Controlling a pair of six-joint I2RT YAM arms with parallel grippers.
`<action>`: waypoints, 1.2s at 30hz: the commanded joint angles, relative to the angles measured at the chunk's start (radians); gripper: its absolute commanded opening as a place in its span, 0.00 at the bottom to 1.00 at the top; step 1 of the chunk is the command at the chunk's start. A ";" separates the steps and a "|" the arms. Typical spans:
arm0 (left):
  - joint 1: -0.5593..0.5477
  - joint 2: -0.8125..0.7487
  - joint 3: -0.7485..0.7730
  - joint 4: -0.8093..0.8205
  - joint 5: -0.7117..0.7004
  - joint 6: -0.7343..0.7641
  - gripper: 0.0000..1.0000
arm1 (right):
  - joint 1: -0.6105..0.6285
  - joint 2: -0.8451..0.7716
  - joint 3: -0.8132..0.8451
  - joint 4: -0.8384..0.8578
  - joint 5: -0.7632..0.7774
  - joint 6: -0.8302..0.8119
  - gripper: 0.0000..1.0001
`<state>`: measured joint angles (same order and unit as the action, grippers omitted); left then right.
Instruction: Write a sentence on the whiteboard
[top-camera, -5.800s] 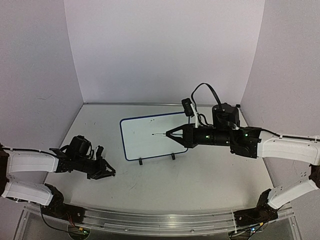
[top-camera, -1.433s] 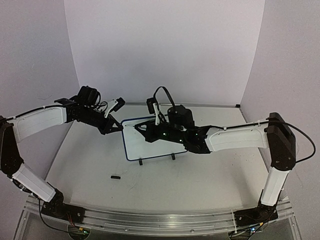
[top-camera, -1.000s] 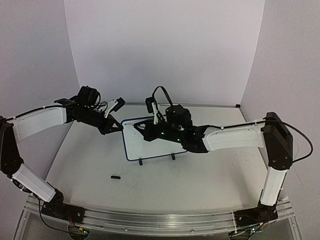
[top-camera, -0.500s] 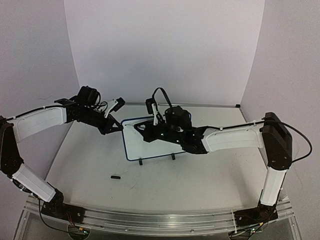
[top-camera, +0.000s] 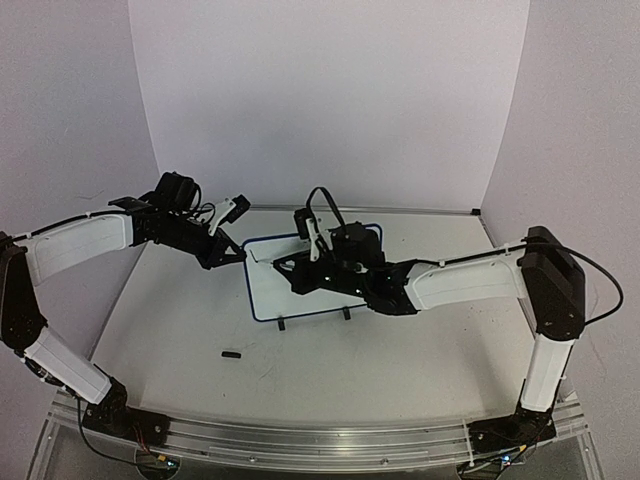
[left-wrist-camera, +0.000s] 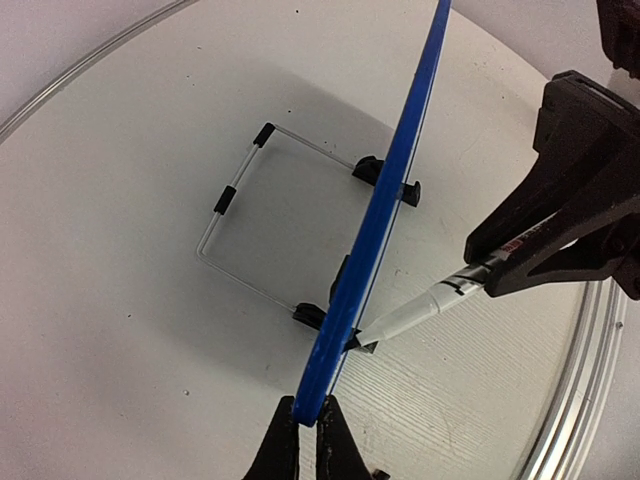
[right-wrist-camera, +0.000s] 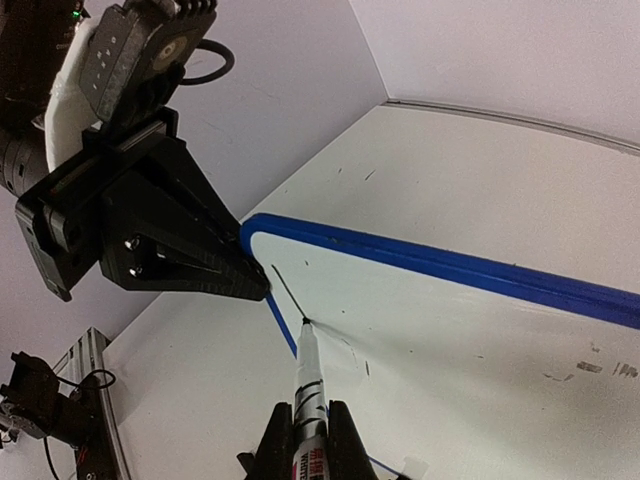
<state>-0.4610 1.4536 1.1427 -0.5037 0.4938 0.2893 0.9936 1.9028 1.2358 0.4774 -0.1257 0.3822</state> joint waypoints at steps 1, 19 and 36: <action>0.004 -0.019 -0.012 0.017 -0.041 0.032 0.00 | -0.009 -0.069 -0.026 0.043 -0.020 -0.013 0.00; 0.004 -0.017 -0.010 0.016 -0.044 0.031 0.00 | -0.013 -0.068 -0.022 0.102 -0.001 0.016 0.00; 0.003 -0.014 -0.007 0.016 -0.043 0.029 0.00 | -0.025 -0.018 0.005 0.099 0.021 0.034 0.00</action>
<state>-0.4610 1.4536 1.1427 -0.5041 0.4942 0.2892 0.9730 1.8599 1.1919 0.5455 -0.1278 0.4099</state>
